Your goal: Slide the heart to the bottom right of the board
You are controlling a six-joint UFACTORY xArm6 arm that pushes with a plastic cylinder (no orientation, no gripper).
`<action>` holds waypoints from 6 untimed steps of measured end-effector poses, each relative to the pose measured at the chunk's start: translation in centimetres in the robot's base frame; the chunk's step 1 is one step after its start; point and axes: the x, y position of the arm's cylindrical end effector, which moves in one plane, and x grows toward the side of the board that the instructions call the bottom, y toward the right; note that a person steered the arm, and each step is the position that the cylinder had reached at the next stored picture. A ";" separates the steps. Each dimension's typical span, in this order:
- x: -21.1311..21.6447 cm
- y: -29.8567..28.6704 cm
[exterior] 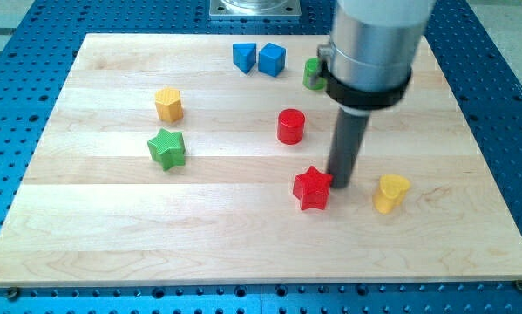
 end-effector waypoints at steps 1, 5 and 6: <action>1.6 3.7; 1.3 8.0; 1.0 11.2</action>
